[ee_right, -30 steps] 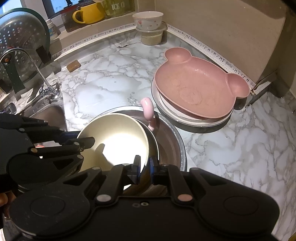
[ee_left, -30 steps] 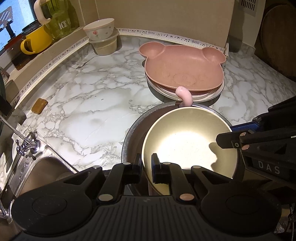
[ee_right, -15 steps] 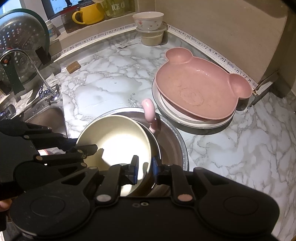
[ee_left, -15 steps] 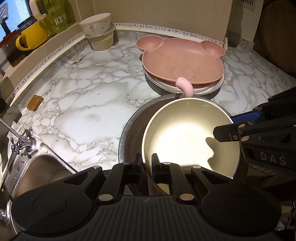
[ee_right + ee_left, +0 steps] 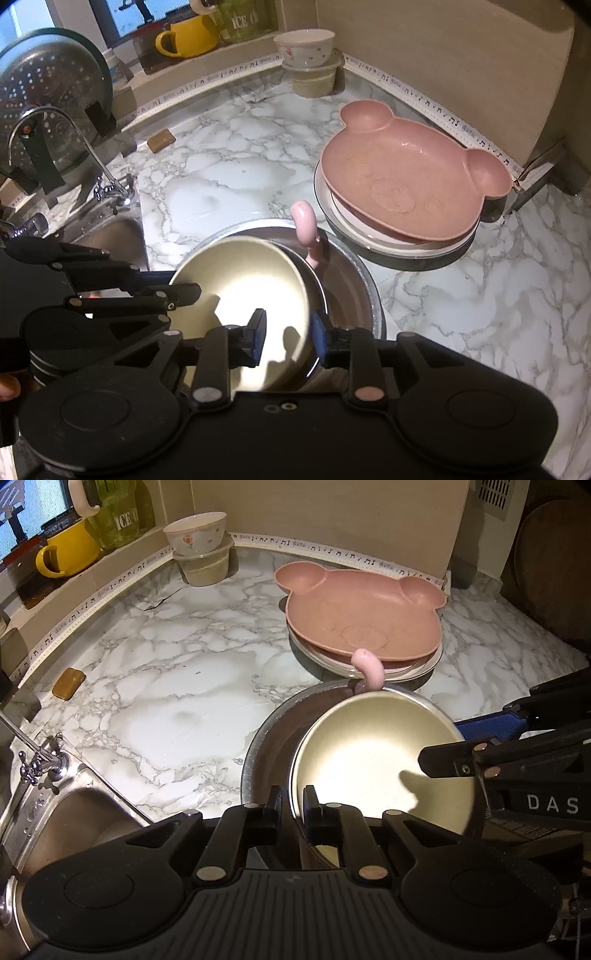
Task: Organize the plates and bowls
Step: 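Lower the cream bowl into the pink-handled pan and open both grippers, then grasp the rim of the nested steel bowl stack with both grippers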
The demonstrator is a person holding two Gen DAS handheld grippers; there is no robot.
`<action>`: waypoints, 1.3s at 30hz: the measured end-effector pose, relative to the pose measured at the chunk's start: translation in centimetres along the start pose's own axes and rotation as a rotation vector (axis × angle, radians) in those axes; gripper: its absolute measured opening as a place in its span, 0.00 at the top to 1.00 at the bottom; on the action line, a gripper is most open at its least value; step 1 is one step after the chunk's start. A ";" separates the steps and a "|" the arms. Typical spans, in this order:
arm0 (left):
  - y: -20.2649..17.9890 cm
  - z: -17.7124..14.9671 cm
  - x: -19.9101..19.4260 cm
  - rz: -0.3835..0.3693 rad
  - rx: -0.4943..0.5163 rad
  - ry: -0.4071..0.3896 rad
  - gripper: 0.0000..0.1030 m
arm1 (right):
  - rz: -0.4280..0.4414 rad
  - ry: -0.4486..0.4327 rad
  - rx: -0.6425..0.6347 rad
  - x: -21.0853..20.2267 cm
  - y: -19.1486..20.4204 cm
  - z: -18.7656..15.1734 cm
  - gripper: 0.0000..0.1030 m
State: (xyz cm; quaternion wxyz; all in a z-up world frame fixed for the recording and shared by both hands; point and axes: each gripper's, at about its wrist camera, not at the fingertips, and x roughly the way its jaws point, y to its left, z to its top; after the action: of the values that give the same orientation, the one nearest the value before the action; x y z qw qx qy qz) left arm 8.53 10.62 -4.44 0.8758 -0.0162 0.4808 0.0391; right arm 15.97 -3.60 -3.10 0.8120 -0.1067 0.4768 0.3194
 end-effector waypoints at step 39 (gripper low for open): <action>1.3 -0.4 -6.7 -0.035 -0.044 -0.186 0.23 | 0.069 -0.191 0.052 -7.6 -4.1 -2.2 0.27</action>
State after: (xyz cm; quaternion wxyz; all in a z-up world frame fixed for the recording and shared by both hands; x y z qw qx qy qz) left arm 4.53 11.56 1.01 0.9167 -0.0403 0.3960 0.0357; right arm 14.35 -10.95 1.68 0.8447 -0.0380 0.4088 0.3433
